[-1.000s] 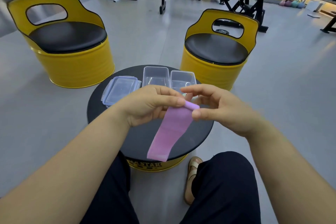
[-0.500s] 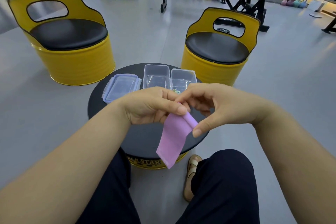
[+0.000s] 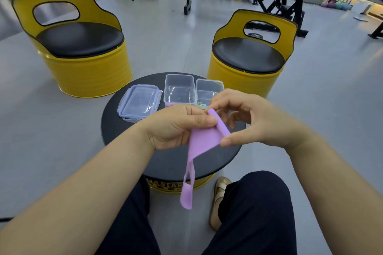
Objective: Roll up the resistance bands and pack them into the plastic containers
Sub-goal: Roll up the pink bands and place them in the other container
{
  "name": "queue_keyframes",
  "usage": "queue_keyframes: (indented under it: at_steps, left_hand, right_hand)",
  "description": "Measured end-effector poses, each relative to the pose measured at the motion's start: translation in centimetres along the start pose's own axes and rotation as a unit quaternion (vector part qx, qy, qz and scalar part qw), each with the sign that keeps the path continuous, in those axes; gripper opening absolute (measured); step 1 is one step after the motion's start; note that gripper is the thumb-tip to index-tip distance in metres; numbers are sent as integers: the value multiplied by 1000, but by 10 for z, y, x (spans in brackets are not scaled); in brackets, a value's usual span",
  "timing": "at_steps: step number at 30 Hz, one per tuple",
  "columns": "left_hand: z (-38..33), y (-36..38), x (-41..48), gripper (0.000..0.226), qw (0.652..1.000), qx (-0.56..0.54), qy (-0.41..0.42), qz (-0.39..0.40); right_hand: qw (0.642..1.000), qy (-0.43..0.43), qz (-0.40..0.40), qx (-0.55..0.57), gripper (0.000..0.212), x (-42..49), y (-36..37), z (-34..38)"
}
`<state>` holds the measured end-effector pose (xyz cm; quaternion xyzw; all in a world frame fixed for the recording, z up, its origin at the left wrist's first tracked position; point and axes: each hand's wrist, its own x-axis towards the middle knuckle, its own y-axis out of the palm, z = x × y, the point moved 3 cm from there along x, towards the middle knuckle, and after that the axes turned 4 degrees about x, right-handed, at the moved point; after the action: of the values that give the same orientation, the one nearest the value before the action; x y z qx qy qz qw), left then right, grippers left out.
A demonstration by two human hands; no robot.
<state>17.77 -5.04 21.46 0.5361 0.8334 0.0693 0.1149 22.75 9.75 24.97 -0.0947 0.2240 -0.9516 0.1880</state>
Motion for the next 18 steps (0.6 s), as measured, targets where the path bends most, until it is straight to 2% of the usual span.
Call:
queue_keyframes:
  at_steps: [5,9,13,16,18]
  left_hand:
    - [2,-2,1,23,1000,15,-15,-12]
    - [0,0,1,19,999,22,-23,-28]
    - [4,0,4,27,999,9,-20,-29]
    - [6,1,5,10,998,-4,-20,-59]
    - [6,1,5,18,998,-12,-16,-63]
  right_hand:
    - [999,21,40,-25,52,-2,-3,1]
    - [999,3,16,-29,49,-4,-3,0]
    - [999,-16,-1,-40,47,-4,-1,-3]
    - [999,-9,-8,-38,49,-4,-1,-6]
    - [999,-4,0,-33,50,-4,0,-8]
